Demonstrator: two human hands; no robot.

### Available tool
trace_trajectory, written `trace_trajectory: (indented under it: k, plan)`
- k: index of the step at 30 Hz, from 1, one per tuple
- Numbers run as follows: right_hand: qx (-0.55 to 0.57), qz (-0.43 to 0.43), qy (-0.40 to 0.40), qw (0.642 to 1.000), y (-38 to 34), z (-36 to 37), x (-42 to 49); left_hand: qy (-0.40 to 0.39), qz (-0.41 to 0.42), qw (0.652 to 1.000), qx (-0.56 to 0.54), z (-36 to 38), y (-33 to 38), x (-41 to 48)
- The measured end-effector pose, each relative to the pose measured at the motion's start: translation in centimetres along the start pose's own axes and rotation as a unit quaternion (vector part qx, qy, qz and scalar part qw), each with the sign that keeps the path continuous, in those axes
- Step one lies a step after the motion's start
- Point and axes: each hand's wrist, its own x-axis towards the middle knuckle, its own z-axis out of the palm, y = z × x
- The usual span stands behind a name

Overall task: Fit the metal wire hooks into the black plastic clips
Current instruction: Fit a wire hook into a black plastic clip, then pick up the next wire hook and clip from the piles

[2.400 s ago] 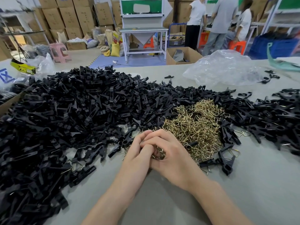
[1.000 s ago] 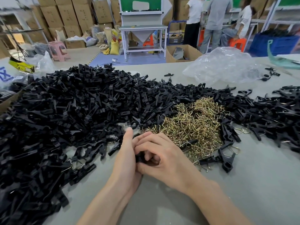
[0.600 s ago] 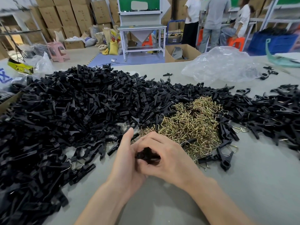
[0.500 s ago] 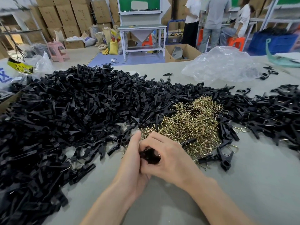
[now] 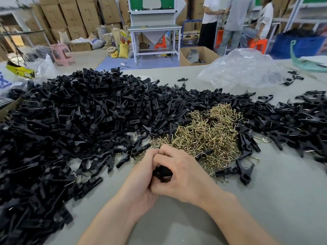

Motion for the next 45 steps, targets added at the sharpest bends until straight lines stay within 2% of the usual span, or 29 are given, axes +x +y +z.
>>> trace_trajectory:
  k: [14,20,25,30,32,33,34,37,38,39,40,43,45]
  plan:
    - [-0.024,0.002,-0.013,1.0,0.1,0.2,-0.2,-0.01,0.0,1.0,-0.011,0.1,-0.1,0.1]
    - [0.035,0.017,-0.011,0.999,0.7,-0.1,-0.3,-0.056,-0.021,0.997,-0.055,-0.7,0.2,0.0]
    - [0.148,0.088,0.055,0.983,1.4,-0.2,-0.3,-0.116,-0.025,0.99,-0.076,-1.3,0.5,0.2]
    - [0.194,0.107,0.186,0.957,1.7,-1.3,-0.1,-0.092,-0.039,0.993,-0.067,-1.3,0.5,0.9]
    - [0.294,0.154,0.271,0.904,2.2,-3.1,0.2,-0.082,-0.039,0.994,-0.065,-1.4,0.4,1.0]
    - [0.368,0.176,0.323,0.854,2.9,-4.8,0.5,-0.081,-0.039,0.994,-0.066,-1.6,0.4,1.1]
    - [0.453,0.189,0.379,0.785,4.0,-7.0,0.8,-0.081,-0.039,0.994,-0.069,-1.8,0.3,1.1]
    - [0.652,0.156,0.515,0.534,7.2,-15.3,0.5,-0.079,-0.042,0.994,-0.068,-2.2,0.0,1.4]
    - [0.682,0.148,0.531,0.481,8.0,-17.4,0.3,-0.077,-0.041,0.994,-0.07,-2.1,-0.1,1.6]
    - [0.697,0.156,0.525,0.462,8.6,-18.6,0.1,-0.075,-0.038,0.994,-0.072,-2.1,-0.2,1.7]
    - [0.7,0.176,0.503,0.475,8.7,-18.8,0.1,-0.072,-0.036,0.994,-0.074,-2.0,-0.3,1.8]
    - [0.66,0.233,0.401,0.591,7.2,-15.4,0.6,-0.068,-0.03,0.995,-0.06,-1.5,-0.3,1.8]
    - [0.609,0.259,0.353,0.661,5.8,-11.8,0.9,-0.062,0.003,0.997,-0.038,-1.3,-0.2,1.5]
